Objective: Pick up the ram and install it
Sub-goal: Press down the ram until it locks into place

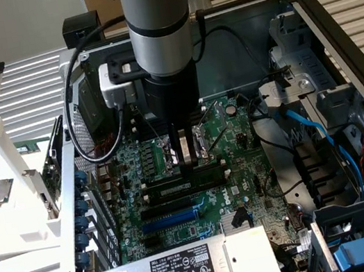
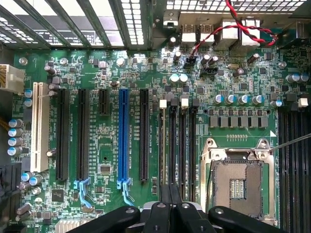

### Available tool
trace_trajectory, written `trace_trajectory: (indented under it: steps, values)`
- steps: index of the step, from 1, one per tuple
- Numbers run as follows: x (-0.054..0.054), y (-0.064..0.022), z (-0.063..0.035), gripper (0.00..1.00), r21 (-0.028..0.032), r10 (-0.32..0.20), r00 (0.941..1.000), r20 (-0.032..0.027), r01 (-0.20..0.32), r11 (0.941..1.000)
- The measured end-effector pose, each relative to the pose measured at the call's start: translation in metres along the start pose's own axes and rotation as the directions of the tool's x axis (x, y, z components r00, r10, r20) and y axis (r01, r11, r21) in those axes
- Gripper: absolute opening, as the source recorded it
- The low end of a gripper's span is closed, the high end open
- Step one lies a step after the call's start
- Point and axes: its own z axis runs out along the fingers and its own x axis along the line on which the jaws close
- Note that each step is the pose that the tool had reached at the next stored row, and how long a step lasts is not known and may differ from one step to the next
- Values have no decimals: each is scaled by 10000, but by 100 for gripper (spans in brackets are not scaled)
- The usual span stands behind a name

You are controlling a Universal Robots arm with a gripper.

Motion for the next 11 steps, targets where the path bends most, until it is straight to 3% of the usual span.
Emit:
trace_trajectory:
  steps: [6, 11]
  values:
    - [-4, -1, 23, 10, -13, 0, 10000, -14, 0, 10000]
    - [-4, -1, 21, 10, -110, 5, 10000, -67, -6, 9999]
